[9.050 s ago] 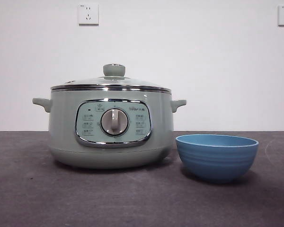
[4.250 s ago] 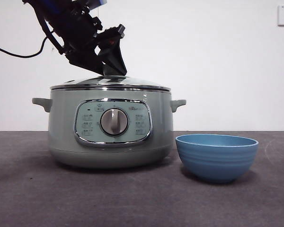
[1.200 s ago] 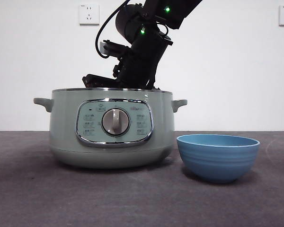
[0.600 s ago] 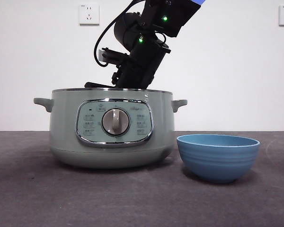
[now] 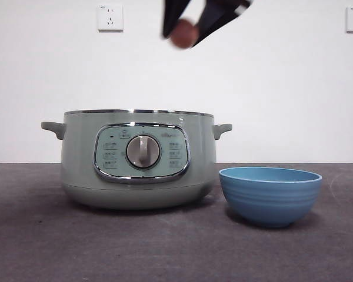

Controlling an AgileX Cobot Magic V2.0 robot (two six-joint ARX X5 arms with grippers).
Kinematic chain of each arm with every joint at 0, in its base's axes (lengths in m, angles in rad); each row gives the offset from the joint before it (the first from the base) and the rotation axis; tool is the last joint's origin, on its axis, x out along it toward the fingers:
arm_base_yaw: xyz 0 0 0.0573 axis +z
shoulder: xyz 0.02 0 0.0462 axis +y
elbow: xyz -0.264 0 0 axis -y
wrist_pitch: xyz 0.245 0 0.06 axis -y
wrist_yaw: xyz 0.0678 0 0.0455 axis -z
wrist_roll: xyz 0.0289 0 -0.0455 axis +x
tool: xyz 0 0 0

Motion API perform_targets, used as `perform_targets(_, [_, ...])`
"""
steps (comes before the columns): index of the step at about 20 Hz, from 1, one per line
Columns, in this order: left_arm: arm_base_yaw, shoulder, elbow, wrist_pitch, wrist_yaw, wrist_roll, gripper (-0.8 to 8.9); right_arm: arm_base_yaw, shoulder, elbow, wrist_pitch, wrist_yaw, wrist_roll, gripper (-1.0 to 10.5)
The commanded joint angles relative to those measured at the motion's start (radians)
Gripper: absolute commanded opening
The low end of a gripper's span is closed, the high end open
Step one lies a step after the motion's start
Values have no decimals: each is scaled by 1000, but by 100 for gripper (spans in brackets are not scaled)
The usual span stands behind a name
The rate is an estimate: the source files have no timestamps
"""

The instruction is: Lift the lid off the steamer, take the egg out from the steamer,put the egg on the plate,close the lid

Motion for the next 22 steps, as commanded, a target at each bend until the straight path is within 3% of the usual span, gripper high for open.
perform_targets(1, [2,-11,5,57,3,1,-8,-14,-51,-6,-101,13,-14,-17])
perform_targets(3, [2,-11,5,58,3,1,-8,-54,-73,-32,-170,29,-11,-17])
perform_targets(6, [2,-11,5,57,3,1,-8,-93,-92,-140,-140,24,-7,-17])
perform_targets(9, [1,-11,5,53,3,1,-8,-113,-93,-278,-49,19,7,-17])
perform_targets(11, [1,-11,5,54,3,1,-8,-123,-93,-385,38,-29,19,-17])
perform_targets(16, [1,-11,5,53,6,1,-8,-147,-91,-610,246,-29,34,-17])
perform_targets(22, [1,-11,5,48,6,0,-8,-184,-36,-710,380,-80,33,-17])
